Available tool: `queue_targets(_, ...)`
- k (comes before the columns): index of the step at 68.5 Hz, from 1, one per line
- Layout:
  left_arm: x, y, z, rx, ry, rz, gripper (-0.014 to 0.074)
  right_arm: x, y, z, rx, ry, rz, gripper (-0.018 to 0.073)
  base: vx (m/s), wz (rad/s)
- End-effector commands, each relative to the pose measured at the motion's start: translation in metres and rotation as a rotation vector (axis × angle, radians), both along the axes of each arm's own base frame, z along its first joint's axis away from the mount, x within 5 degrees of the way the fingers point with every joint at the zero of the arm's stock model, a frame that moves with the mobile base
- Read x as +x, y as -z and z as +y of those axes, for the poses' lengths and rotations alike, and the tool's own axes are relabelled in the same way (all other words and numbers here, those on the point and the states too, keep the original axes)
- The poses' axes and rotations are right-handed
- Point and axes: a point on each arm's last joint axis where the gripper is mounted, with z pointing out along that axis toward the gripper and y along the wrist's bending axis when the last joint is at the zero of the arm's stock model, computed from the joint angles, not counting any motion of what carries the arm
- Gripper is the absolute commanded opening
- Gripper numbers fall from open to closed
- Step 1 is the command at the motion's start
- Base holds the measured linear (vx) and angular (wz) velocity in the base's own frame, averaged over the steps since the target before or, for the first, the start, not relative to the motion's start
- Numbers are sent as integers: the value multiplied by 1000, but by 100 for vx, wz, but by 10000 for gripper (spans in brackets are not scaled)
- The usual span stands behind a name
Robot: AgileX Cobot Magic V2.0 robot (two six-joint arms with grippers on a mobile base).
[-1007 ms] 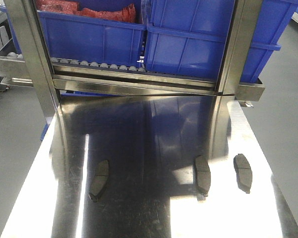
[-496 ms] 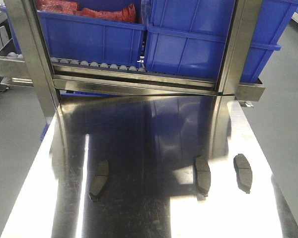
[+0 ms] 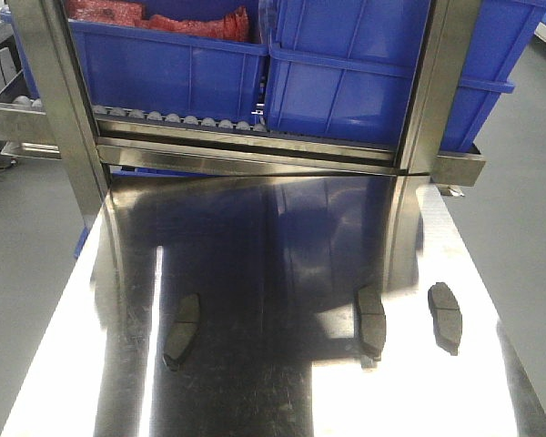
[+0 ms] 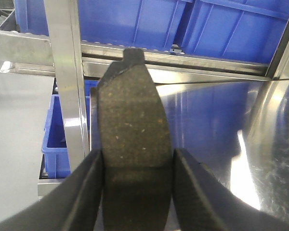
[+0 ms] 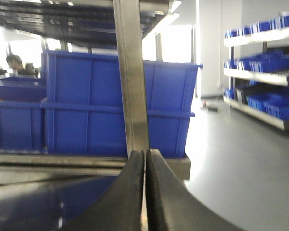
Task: Move and align brake pads A on conveyor
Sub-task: 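Move the right gripper over the brake pad farthest along the row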
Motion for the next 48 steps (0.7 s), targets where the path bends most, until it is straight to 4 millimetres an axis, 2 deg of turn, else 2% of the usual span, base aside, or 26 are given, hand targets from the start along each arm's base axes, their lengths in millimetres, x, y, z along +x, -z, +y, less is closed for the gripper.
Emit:
queue_targets(1,2,-18,-1,-34,6,-123,-6,15,-31,-2,2,6,33,-11,0,0)
queue_targets(7,2,-18,-1,-34,6,-123,-6,34,-42,-3,31,8,175,-11,0,0)
queue_targets(13,2,-18,-1,-34,6,-123,-6,52,-45,-5,51,12,343,-11,0,0)
queue_targets(25,2,-18,-1,-34,6,-123,-6,76,-38,-6,95,15,674,-11,0,0)
queue_targets(34,2,-18,-1,-34,6,-123,-6,82,-32,-7,87,21,792,-11,0,0)
queue_targets(48,2,-18,-1,-34,6,-123,-6,80,-25,-7,109,19,878,-10,0,0)
